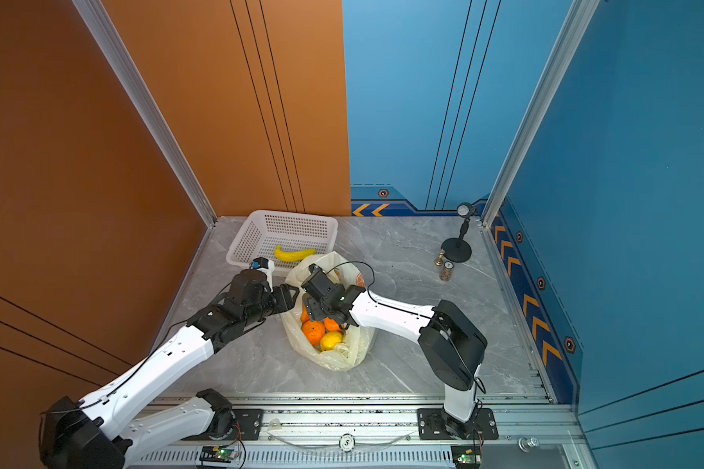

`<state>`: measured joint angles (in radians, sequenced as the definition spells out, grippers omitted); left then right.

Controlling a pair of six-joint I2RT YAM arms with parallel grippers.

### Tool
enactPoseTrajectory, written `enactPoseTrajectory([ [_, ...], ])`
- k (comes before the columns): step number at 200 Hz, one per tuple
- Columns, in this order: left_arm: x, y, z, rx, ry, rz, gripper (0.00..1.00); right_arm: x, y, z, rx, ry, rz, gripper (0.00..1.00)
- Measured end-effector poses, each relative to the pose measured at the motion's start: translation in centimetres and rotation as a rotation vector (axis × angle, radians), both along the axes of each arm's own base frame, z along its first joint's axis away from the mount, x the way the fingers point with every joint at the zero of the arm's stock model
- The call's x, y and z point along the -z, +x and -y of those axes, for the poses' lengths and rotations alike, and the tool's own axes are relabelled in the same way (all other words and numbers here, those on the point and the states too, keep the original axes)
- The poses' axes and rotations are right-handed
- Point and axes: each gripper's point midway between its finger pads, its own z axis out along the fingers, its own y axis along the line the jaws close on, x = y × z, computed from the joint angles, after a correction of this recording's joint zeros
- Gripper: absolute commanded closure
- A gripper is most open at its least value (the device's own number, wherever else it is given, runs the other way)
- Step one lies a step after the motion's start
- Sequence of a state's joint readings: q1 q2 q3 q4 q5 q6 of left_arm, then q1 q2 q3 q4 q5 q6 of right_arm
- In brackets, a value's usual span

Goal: Untie the knot of the plastic bag and take out the fruit
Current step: Pick up the fruit from the plastic bag.

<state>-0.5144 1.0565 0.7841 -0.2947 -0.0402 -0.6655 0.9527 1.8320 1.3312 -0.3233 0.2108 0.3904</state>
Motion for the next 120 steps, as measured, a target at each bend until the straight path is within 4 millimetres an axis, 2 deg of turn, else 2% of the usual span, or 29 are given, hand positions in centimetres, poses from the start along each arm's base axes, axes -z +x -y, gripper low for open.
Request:
enactPoseTrajectory([
  [32, 0.1, 0.0, 0.1, 0.012, 0.012, 0.002, 0.44, 1.6, 0.7, 0.0, 0.016, -0.022, -0.015, 0.19],
  [55, 0.2, 0.0, 0.1, 0.015, 0.016, 0.001, 0.43, 2.6, 0.9, 0.1, 0.023, -0.032, -0.029, 0.33],
  [83, 0.3, 0.0, 0.2, 0.017, 0.020, -0.001, 0.43, 2.5, 1.2, 0.2, 0.030, -0.022, -0.034, 0.44],
  [120, 0.7, 0.3, 0.3, 0.017, 0.025, -0.008, 0.42, 2.4, 0.3, 0.1, 0.004, 0.010, -0.058, 0.46],
])
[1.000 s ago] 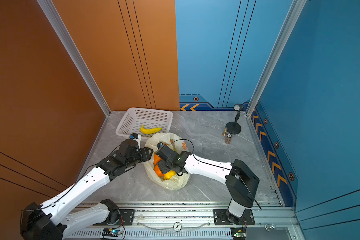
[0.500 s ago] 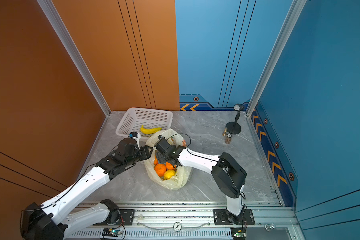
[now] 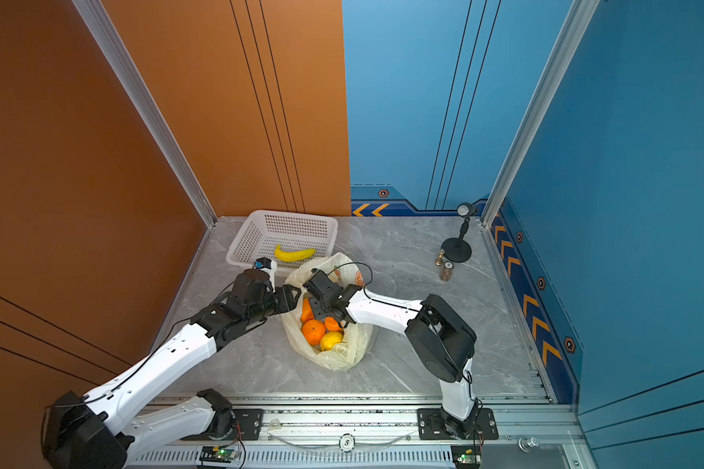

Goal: Untie the knot of the plastic bag and take out the fruit
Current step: Pick up the fruit from the plastic bag.

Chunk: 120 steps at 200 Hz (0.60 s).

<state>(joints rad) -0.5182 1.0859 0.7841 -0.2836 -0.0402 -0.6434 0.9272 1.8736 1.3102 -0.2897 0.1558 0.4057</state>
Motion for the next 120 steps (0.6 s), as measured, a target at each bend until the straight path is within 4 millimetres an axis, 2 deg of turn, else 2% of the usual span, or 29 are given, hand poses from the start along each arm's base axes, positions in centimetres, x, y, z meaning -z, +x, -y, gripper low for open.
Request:
enactPoseTrajectory([
  [64, -0.3, 1.1, 0.6, 0.009, 0.010, 0.008, 0.42, -3.9, -3.1, 0.8, -0.066, 0.098, -0.002, 0.46],
  [120, -0.6, 1.9, 1.1, 0.023, 0.023, 0.021, 0.41, -6.0, -6.4, 1.8, -0.131, 0.160, -0.020, 0.46],
])
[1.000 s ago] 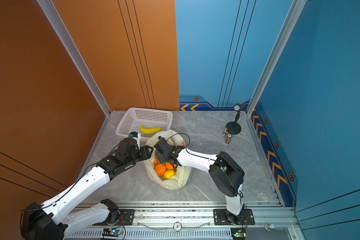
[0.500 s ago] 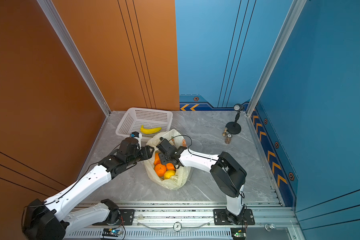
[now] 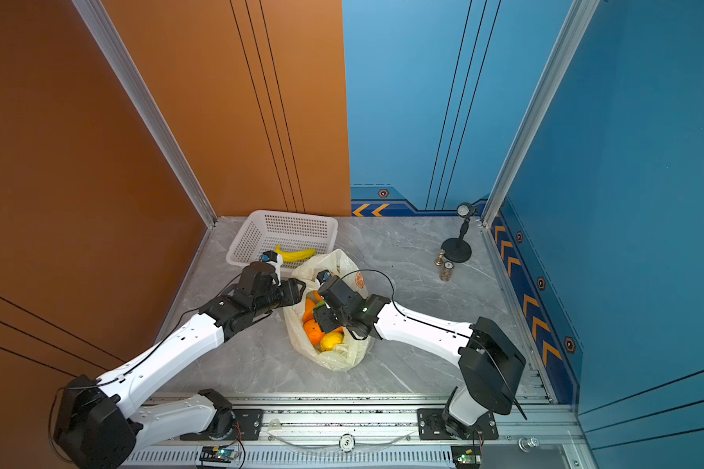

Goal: Untie the knot of the plastic bag and take out the fruit
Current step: Pick up the fruit from the plastic bag, then place the fruit in the basket.

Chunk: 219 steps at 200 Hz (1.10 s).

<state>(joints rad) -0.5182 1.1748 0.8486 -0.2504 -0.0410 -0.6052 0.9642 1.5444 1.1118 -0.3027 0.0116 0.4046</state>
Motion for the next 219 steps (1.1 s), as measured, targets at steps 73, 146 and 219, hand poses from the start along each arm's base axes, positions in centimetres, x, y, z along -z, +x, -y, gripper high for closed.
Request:
enactPoseTrajectory([
  [73, -0.9, -0.5, 1.5, 0.162, 0.057, 0.073, 0.29, -7.4, -0.4, 2.3, 0.005, 0.203, 0.035, 0.46],
  [146, -8.5, -5.8, 8.8, 0.677, 0.119, 0.533, 0.16, -12.0, 2.6, 5.2, 0.087, 0.411, -0.053, 0.45],
  [219, -9.2, -7.0, 11.9, 0.849, 0.264, 0.745, 0.03, -14.0, 2.4, 5.2, 0.082, 0.530, -0.144, 0.45],
])
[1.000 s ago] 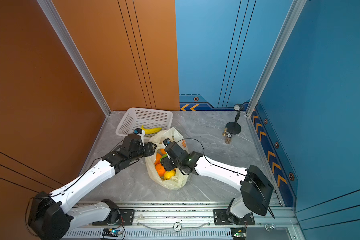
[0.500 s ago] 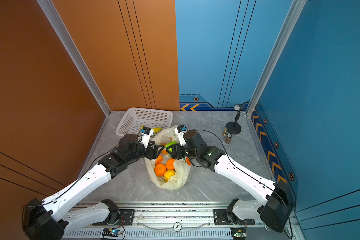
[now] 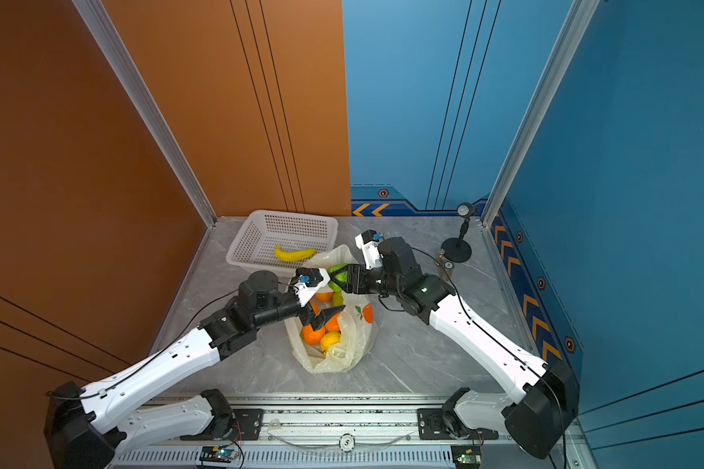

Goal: Untie the knot of the plastic bag and take out the fruit
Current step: Place the fruit in the basket.

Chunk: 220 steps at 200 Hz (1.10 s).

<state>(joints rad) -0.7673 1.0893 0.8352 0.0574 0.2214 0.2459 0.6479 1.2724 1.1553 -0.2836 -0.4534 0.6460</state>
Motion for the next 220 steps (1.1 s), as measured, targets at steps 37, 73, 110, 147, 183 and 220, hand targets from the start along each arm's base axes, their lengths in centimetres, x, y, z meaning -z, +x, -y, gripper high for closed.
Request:
enactPoseTrajectory([
  [37, -0.1, 0.9, 0.2, -0.028, 0.010, 0.046, 0.08, -0.3, -0.9, -0.7, -0.043, 0.032, -0.028, 0.45],
  [73, -0.4, 1.4, 0.6, -0.047, 0.005, 0.075, 0.29, -0.7, -2.5, -1.8, -0.114, 0.055, -0.038, 0.45],
  [110, -0.8, 1.5, 0.7, -0.049, -0.010, 0.086, 0.48, -1.0, -2.6, -1.9, -0.118, 0.064, -0.029, 0.43],
  [147, -0.9, 1.5, 0.6, -0.057, -0.020, 0.072, 0.57, -1.1, -2.5, -1.8, -0.116, 0.064, -0.026, 0.26],
  [183, -1.9, 2.8, -0.5, -0.159, -0.066, 0.042, 0.64, -2.3, -2.3, -0.9, -0.088, 0.080, 0.009, 0.16],
  [220, -5.0, 6.9, -4.9, -0.398, -0.159, -0.017, 0.66, -5.3, -1.7, 0.6, -0.028, 0.120, 0.100, 0.11],
])
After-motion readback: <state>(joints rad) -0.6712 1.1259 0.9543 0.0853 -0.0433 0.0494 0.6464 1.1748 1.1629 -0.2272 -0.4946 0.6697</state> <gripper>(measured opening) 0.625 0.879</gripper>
